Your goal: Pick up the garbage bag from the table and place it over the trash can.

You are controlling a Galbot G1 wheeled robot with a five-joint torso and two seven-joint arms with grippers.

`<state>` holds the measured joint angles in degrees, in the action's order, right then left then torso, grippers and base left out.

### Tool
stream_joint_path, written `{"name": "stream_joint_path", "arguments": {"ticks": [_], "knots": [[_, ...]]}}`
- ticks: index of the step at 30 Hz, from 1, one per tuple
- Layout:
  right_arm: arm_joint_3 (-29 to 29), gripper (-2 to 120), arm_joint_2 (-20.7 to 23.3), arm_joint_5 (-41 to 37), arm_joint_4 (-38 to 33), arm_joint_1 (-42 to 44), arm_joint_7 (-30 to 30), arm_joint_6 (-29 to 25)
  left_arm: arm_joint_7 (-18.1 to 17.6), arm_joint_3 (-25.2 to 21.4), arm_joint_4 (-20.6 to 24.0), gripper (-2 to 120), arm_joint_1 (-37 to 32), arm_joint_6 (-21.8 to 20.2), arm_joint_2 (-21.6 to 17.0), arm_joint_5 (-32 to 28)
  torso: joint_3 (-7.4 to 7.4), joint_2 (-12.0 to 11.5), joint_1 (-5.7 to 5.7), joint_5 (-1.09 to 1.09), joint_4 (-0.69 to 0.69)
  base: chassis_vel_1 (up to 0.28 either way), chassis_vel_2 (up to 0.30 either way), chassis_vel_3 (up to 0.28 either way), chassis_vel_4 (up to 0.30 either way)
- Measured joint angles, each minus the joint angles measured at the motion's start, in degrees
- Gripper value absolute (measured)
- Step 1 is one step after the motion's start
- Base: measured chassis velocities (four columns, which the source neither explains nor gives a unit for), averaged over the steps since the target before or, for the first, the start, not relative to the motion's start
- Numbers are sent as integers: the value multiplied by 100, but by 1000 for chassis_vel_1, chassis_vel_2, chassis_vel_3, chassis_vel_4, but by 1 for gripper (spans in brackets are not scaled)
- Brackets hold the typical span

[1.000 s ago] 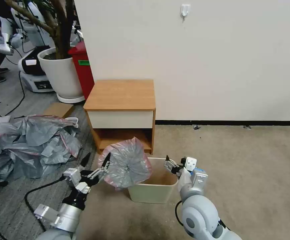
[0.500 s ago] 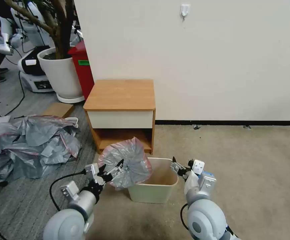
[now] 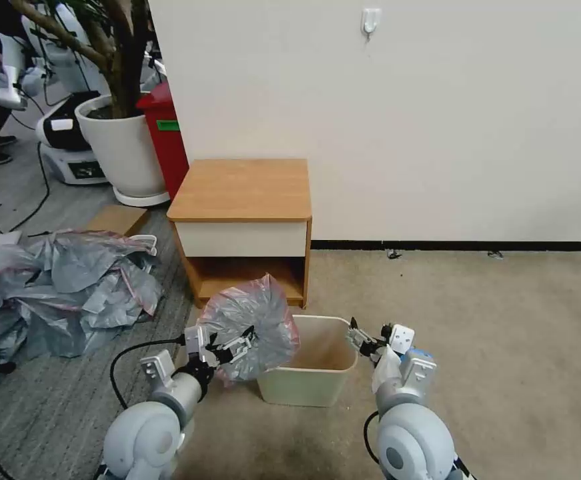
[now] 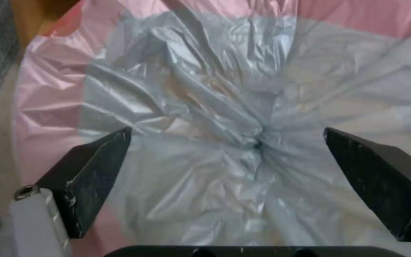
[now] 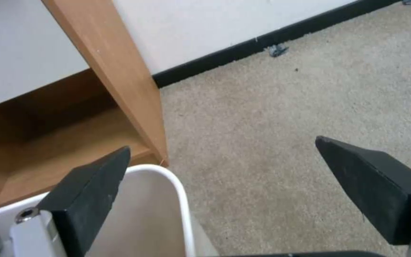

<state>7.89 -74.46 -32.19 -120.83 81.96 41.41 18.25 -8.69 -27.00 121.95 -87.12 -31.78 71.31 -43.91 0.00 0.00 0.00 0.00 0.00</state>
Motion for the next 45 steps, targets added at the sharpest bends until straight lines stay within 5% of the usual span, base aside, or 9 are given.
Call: {"name": "stream_joint_path", "arguments": {"ticks": [13,45], "knots": [[-9,99,-22,17,64,6,-4,-48,-296,15,23,73,28,-352,-156,64,0,0,0,0,0,0,0,0,0],[199,98,-129,175,134,182,-141,-217,-957,836,-451,80,937,-1010,-403,165,0,0,0,0,0,0,0,0,0]]}}
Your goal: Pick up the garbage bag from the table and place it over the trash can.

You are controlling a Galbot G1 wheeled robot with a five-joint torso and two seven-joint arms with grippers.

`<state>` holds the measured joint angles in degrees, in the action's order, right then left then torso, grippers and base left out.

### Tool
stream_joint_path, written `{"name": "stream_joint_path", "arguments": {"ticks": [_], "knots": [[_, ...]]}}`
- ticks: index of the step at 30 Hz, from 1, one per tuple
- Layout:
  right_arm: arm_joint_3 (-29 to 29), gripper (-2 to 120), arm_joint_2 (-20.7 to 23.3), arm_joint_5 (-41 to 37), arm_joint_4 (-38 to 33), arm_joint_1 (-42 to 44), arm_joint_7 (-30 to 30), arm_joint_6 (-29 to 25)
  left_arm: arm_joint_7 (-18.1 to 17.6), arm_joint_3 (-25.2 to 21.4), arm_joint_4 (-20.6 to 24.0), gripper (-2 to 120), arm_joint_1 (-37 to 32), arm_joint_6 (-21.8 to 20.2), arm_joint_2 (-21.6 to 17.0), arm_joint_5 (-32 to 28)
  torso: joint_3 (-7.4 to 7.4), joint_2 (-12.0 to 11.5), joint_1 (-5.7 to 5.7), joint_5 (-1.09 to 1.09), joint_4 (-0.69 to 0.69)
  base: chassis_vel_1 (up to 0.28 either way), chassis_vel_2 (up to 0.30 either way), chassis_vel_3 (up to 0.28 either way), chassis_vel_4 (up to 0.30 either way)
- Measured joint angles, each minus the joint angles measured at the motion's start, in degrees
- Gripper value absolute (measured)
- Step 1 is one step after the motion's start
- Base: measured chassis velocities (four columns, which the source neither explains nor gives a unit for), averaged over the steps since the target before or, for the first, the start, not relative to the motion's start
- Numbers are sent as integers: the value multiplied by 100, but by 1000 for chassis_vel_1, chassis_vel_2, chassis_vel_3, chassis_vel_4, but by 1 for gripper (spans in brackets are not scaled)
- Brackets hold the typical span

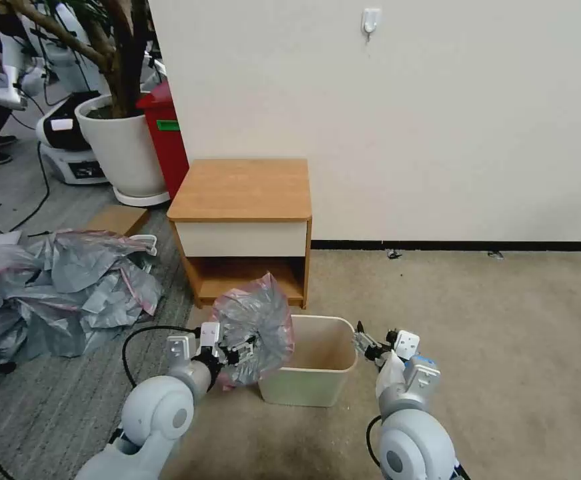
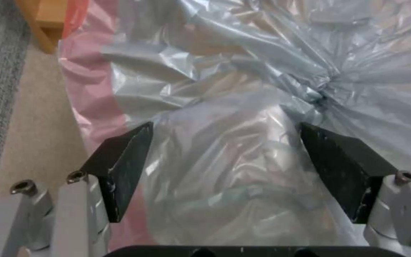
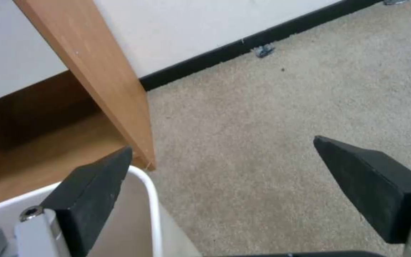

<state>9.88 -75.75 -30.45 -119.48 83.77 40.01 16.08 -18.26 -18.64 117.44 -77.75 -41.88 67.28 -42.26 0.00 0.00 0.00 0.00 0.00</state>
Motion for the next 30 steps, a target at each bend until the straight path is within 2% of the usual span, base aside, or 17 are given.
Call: {"name": "stream_joint_path", "arguments": {"ticks": [14,18,19,30], "knots": [[75,96,-17,24,87,26,-17,-75,-373,339,-225,78,307,-36,5,-543,0,0,0,0,0,0,0,0,0],[78,94,-15,24,111,20,-17,-82,-449,408,-306,75,363,-36,21,-647,0,0,0,0,0,0,0,0,0],[79,93,-15,24,122,18,-17,-88,-504,445,-355,69,405,-35,35,-731,0,0,0,0,0,0,0,0,0],[89,92,-31,41,232,-4,-18,-136,-904,728,-603,54,659,-17,-5,-1195,-1,0,0,2,1,0,0,0,0]]}}
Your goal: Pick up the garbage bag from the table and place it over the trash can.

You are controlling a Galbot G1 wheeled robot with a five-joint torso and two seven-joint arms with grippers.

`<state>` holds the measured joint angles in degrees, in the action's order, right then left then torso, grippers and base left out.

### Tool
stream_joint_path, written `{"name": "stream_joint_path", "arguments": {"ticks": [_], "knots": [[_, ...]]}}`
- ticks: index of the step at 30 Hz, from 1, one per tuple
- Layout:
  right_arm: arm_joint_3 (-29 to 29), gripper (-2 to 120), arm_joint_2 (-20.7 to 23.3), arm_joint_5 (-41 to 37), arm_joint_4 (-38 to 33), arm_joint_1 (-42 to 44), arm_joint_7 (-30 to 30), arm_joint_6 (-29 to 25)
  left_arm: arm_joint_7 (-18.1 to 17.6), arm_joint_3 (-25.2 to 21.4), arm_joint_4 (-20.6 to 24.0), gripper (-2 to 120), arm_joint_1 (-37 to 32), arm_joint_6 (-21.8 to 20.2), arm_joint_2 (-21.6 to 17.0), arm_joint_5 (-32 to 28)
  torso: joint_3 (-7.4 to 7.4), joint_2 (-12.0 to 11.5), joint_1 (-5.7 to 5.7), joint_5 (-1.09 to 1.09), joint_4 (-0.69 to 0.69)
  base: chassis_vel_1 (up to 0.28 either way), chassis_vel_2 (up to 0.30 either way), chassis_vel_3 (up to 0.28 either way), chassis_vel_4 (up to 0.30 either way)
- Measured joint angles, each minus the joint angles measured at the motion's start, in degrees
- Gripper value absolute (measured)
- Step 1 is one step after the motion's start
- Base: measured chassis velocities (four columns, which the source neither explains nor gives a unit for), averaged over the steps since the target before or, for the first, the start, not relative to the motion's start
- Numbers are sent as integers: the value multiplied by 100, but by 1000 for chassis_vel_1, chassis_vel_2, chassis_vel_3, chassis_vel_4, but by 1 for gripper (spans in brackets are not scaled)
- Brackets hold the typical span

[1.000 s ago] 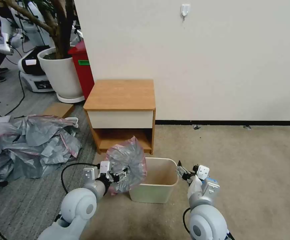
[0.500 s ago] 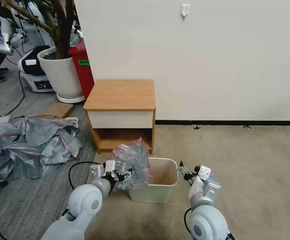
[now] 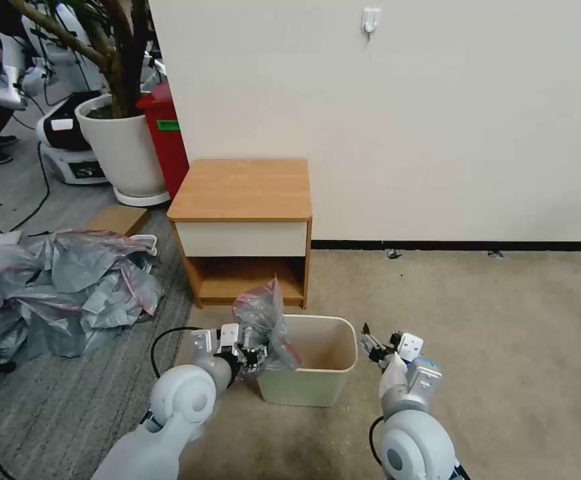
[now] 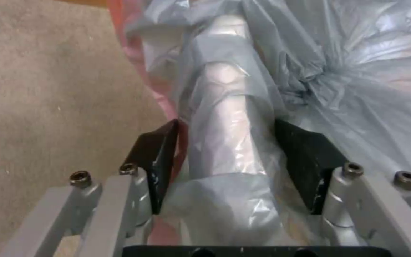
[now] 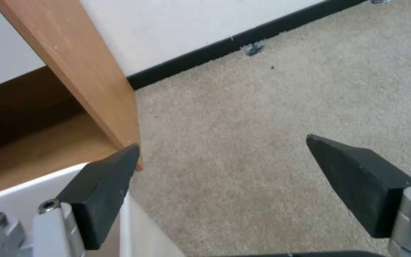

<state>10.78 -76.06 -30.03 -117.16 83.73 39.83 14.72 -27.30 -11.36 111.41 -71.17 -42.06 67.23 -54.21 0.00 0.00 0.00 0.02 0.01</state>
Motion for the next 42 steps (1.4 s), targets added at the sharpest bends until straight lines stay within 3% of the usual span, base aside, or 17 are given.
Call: {"name": "stream_joint_path", "arguments": {"ticks": [11,19,23,28,35,42], "knots": [[11,90,-30,33,77,14,-2,-60,-540,327,-171,49,285,18,-53,-478,-2,1,0,2,2,0,0,0,0],[22,89,-28,69,51,60,-4,-72,-839,548,-180,23,376,22,-271,-725,-2,3,0,1,1,0,0,0,0],[15,89,3,73,38,58,-7,-73,-1242,712,-182,7,526,22,-449,-1184,-2,3,0,0,-1,0,0,0,0],[12,89,29,74,38,45,-9,-73,-1641,850,-183,6,743,21,-604,-1754,0,2,0,-1,-2,0,0,0,0],[-7,89,28,74,13,43,-10,-73,-1755,885,-185,6,835,11,-680,-1972,1,0,0,-2,-2,0,0,0,0],[-63,89,196,-2,-257,2,-106,-46,-1437,718,-37,6,653,-23,-705,-1655,4,-2,-1,-7,-3,0,0,0,0]]}}
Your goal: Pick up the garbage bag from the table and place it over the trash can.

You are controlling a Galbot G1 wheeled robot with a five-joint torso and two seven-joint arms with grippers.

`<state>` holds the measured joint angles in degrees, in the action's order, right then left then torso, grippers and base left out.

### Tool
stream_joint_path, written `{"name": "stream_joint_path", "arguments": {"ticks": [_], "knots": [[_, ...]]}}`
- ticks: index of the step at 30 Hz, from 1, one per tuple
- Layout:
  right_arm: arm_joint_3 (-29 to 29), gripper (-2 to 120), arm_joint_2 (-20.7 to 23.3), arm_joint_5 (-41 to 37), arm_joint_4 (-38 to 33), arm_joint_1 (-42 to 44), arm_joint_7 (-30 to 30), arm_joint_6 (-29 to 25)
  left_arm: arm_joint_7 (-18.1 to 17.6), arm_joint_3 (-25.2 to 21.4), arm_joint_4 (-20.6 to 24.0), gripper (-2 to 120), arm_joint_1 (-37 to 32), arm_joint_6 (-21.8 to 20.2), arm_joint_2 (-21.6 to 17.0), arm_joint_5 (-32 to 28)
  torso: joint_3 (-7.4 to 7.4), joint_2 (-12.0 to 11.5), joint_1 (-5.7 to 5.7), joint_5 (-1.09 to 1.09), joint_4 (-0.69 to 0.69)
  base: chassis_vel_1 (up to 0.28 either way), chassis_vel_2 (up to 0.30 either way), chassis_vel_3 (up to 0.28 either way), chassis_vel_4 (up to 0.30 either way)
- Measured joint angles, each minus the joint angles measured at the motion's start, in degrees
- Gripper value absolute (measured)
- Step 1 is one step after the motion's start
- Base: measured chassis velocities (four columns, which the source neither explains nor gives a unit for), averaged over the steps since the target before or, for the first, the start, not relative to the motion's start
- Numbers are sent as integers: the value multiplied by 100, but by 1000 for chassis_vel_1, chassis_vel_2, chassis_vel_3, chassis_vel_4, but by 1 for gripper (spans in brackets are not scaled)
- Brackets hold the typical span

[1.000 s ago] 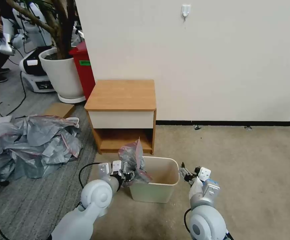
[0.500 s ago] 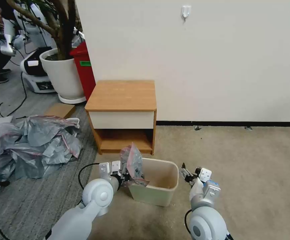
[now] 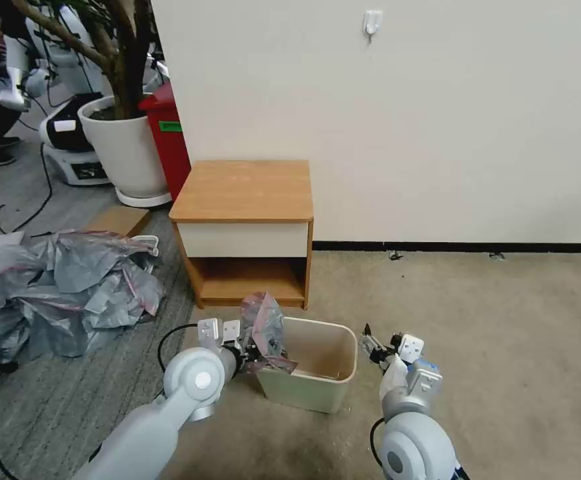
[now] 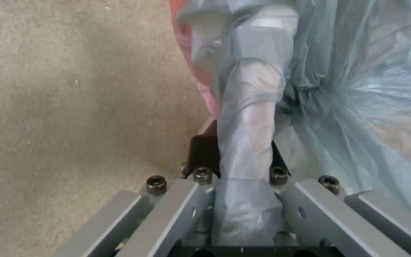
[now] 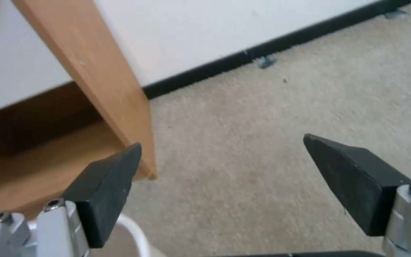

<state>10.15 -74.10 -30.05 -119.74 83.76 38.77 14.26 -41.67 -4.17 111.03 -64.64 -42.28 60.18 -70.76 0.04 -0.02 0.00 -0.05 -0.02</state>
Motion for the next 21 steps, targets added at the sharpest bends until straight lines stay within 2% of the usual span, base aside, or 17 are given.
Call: {"name": "stream_joint_path", "arguments": {"ticks": [3,5,7,11,14,15,16,18,19,21], "knots": [[-69,90,130,-85,-167,-78,-55,78,364,-229,166,5,-168,-37,-95,298,1,-1,-1,-2,-1,0,0,0,0],[-75,90,143,-93,-183,-89,-57,87,401,-267,186,5,-184,-37,-108,330,0,-1,-1,-1,0,0,0,0,0],[-109,90,232,-167,-307,-163,-70,140,647,-546,319,5,-296,42,-174,566,-1,-1,-1,1,1,0,0,0,0],[-115,90,304,-322,-478,-233,-71,183,827,-727,402,5,-364,157,-202,710,-2,-1,-1,2,1,0,0,0,0],[-136,90,525,-943,-896,-363,-71,347,1186,-890,473,5,-506,429,-243,1163,-3,0,-1,5,2,0,0,0,0],[-136,90,525,-943,-896,-363,-71,347,1186,-890,473,5,-506,429,-243,1163,-3,0,-1,5,2,0,0,0,0],[-170,90,671,-1390,-1118,-430,-55,454,1333,-905,484,5,-572,575,-247,1346,-3,0,-1,6,1,0,0,0,0],[-173,89,940,-2832,-1633,-619,219,1006,1618,-910,496,5,-706,834,-218,1869,-3,0,-1,5,1,0,0,0,0],[-173,89,940,-2832,-1633,-619,219,1006,1618,-910,496,5,-706,834,-218,1869,-3,0,-1,5,1,0,0,0,0],[-182,89,1081,-4212,-2028,-895,649,1397,1801,-910,507,5,-807,966,-164,2299,-4,1,0,4,1,0,0,0,0]]}}
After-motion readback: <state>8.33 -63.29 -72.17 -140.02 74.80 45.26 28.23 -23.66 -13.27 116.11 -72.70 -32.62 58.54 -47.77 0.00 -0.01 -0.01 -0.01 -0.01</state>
